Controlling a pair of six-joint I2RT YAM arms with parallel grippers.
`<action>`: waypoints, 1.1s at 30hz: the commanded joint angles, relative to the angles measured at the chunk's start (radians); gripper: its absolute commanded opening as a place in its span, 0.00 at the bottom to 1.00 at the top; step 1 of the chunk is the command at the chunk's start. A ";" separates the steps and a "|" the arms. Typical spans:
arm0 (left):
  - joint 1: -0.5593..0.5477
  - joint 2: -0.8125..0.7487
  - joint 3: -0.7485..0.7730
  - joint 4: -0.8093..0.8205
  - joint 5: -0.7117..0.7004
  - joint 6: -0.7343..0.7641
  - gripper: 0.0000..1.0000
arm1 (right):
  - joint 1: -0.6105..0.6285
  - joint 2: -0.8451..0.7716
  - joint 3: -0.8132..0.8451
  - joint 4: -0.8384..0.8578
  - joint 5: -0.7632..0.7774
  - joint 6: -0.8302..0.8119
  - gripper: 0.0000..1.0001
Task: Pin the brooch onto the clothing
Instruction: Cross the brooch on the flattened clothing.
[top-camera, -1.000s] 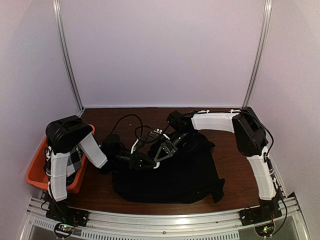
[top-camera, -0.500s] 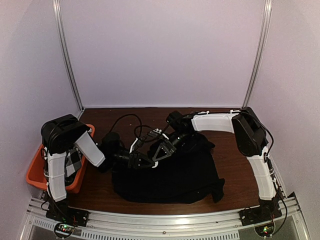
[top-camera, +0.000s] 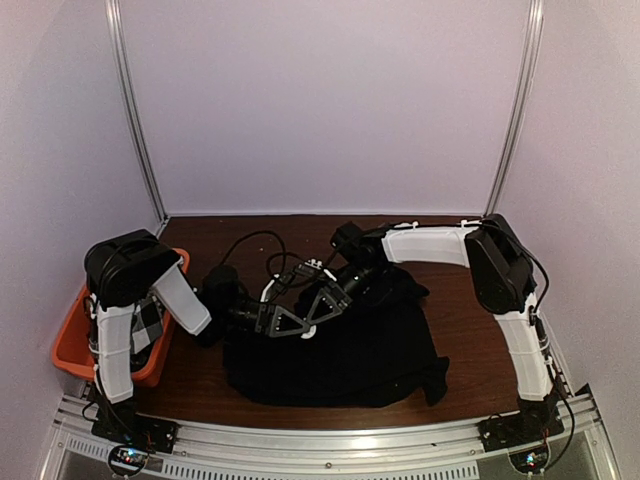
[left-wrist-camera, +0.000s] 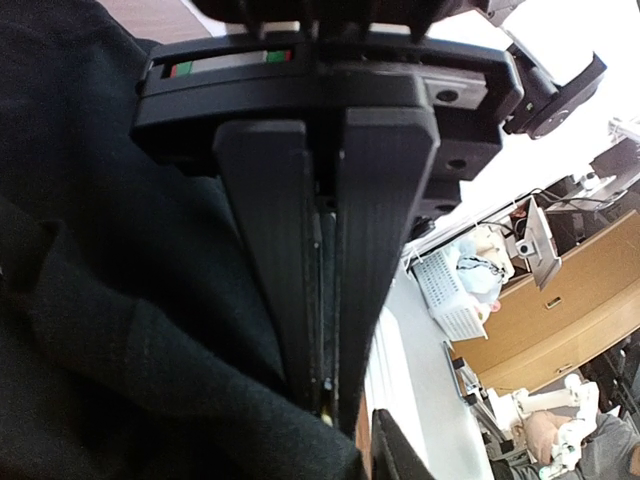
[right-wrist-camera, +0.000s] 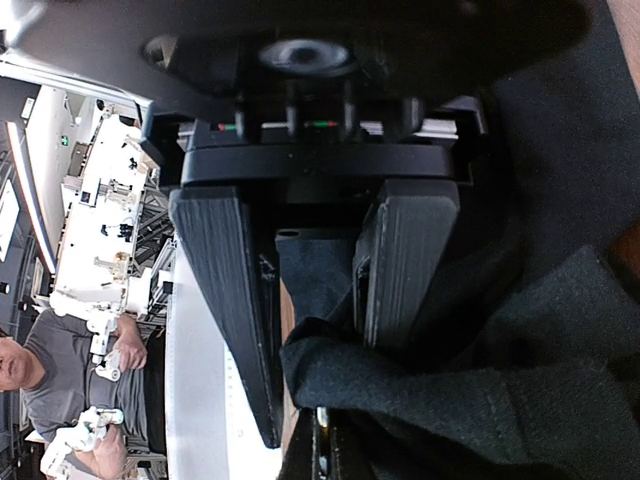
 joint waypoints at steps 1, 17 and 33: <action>-0.003 0.005 0.026 0.430 -0.007 -0.069 0.29 | 0.035 -0.027 -0.006 -0.056 0.019 -0.050 0.00; 0.072 -0.073 -0.013 0.420 -0.012 -0.086 0.39 | 0.016 -0.072 -0.027 -0.084 0.043 -0.084 0.00; 0.026 -0.387 -0.019 -0.472 -0.169 0.577 0.88 | 0.002 -0.154 -0.026 -0.095 0.057 -0.096 0.00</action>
